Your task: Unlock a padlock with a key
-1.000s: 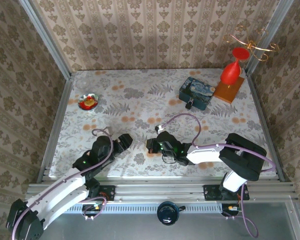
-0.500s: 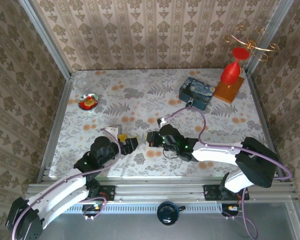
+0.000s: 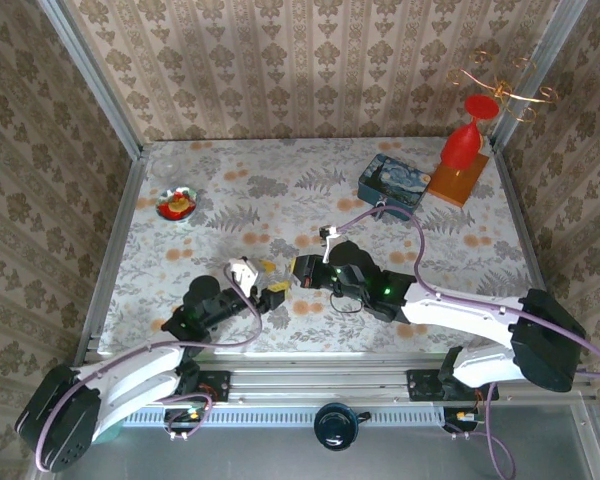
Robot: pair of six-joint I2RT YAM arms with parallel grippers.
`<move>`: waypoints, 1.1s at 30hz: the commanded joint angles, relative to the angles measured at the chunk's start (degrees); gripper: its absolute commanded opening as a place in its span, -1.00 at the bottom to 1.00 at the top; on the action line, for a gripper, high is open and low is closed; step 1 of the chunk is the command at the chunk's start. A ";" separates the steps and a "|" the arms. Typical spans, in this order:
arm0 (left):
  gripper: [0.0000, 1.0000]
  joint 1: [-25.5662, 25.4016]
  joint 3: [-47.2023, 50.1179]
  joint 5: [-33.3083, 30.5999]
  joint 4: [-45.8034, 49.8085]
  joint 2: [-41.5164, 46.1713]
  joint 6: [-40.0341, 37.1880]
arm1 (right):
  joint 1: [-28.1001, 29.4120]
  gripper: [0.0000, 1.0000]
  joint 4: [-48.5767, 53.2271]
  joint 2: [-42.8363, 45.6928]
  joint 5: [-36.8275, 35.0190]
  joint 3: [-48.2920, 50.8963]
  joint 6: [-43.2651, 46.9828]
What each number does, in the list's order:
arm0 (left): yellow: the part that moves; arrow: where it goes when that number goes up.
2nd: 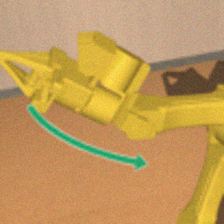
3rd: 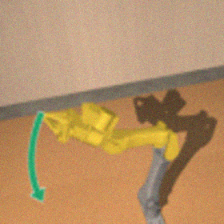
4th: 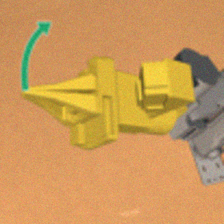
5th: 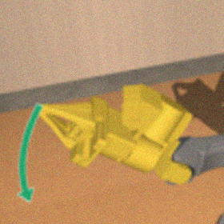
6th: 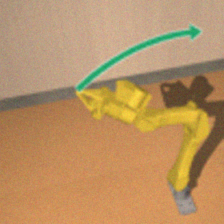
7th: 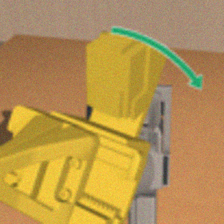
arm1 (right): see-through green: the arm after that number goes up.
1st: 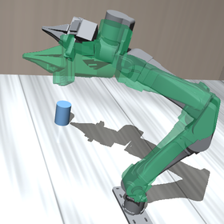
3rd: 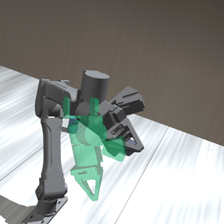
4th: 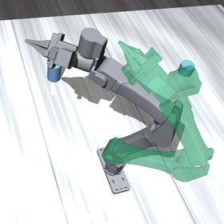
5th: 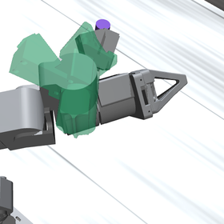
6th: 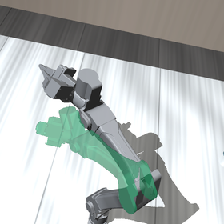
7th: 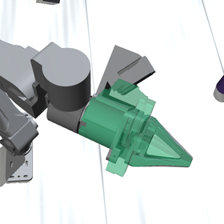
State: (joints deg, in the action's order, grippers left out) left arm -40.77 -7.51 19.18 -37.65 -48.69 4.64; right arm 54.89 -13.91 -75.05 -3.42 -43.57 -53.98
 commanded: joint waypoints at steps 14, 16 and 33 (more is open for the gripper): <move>-0.24 0.27 -0.33 6.86 -6.74 0.47 -6.62 | 2.94 -1.00 -3.56 2.46 2.39 -1.56 2.08; -0.28 0.26 -0.31 6.49 -6.74 0.55 -6.62 | 3.03 -1.00 -3.42 2.63 2.06 -1.43 2.08; -0.84 0.44 0.57 4.73 -6.21 2.19 -7.13 | 3.03 -1.00 -2.25 3.24 -1.09 -1.18 1.34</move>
State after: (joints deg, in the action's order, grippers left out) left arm -40.77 -7.51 24.03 -42.89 -47.33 -1.63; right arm 57.60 -16.45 -73.32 -1.76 -43.59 -52.71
